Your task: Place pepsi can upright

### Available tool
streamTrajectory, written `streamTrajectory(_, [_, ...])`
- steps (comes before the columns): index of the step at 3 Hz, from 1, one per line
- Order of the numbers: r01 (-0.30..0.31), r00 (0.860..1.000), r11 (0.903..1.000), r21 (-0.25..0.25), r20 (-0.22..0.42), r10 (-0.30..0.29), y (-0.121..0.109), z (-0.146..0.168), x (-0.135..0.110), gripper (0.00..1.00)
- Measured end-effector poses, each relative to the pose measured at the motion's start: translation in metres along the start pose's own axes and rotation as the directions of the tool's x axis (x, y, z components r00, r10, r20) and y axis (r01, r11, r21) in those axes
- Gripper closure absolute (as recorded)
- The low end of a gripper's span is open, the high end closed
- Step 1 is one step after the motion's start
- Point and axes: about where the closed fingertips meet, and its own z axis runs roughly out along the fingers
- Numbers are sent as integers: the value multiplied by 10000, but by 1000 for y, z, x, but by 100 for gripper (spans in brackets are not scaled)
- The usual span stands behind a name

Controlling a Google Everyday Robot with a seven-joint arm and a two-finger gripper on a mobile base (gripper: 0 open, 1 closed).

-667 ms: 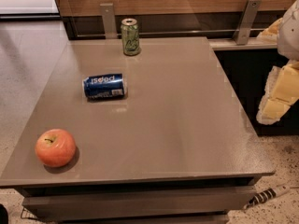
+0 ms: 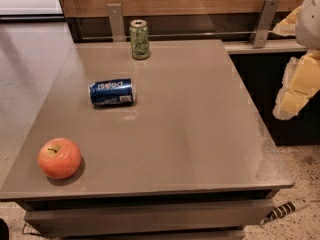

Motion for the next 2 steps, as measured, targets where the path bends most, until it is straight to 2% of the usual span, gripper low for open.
streamTrajectory(1, [350, 9976, 9992, 214, 590, -362, -44, 2, -29, 0])
streamTrajectory(2, [829, 9889, 9959, 370, 1209, -868, -74, 13, -69, 0])
